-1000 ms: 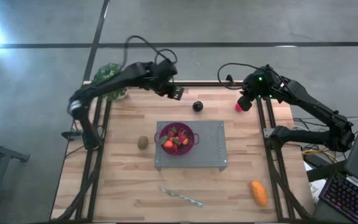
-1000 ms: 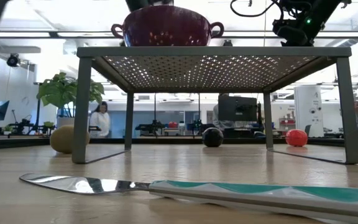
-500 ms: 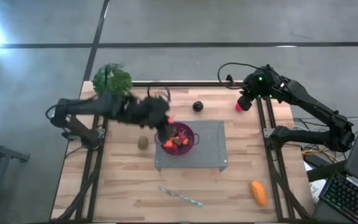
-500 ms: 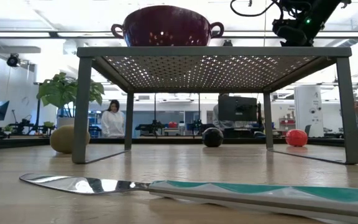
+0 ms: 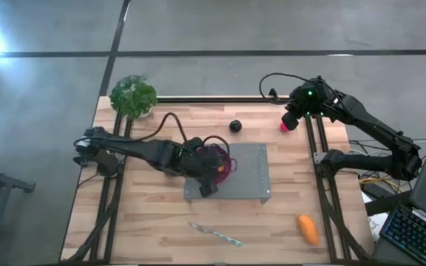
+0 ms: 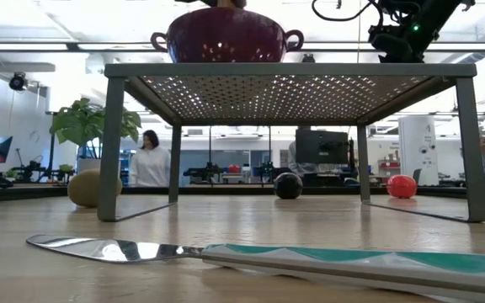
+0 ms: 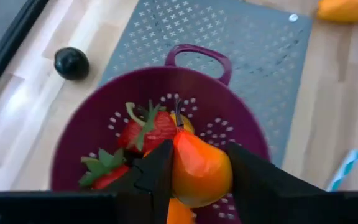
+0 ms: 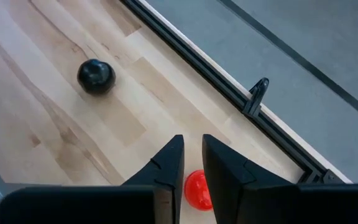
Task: Pick & Place Fruit
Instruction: Put the pear into the purple strainer bowl
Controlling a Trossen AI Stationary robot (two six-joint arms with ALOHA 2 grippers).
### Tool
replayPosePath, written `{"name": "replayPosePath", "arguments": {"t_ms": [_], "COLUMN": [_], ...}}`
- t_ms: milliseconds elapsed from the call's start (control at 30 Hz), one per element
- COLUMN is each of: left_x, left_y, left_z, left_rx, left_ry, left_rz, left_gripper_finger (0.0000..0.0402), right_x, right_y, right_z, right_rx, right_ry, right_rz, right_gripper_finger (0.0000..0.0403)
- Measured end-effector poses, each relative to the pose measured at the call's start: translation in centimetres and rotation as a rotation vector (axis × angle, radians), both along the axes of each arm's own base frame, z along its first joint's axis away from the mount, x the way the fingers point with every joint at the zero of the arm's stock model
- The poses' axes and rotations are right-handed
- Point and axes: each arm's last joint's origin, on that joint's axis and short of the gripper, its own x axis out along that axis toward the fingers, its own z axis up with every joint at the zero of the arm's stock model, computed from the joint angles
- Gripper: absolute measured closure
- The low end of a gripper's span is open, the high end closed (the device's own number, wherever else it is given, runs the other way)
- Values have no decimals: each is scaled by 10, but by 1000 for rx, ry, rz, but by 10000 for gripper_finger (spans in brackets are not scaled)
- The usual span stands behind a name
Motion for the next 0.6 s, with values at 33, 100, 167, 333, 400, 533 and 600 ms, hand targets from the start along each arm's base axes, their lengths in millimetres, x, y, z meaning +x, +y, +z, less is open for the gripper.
{"name": "replayPosePath", "arguments": {"t_ms": [33, 100, 167, 333, 400, 533, 600], "left_x": [1, 2, 2, 0, 0, 1, 1], "left_y": [2, 6, 11, 23, 25, 26, 27], "left_z": [-1, -2, -2, -5, -7, -13, -18], "left_rx": [12, 28, 30, 42, 41, 43, 50], "left_ry": [8, 17, 26, 84, 90, 107, 126], "left_rz": [-8, -14, 0, 30, 36, 29, 23], "left_gripper_finger": [264, 264, 264, 264, 264, 264, 263], "right_x": [0, 0, 0, 0, 0, 0, 0], "right_y": [0, 0, 0, 0, 0, 0, 0], "right_z": [0, 0, 0, 0, 0, 0, 0], "right_rx": [2, 3, 3, 4, 3, 3, 3], "right_ry": [-2, -3, -3, -3, -2, -2, -2], "right_rz": [-2, -4, -4, -3, -1, -1, -1], "right_gripper_finger": [350, 348, 343, 326, 320, 309, 304]}}
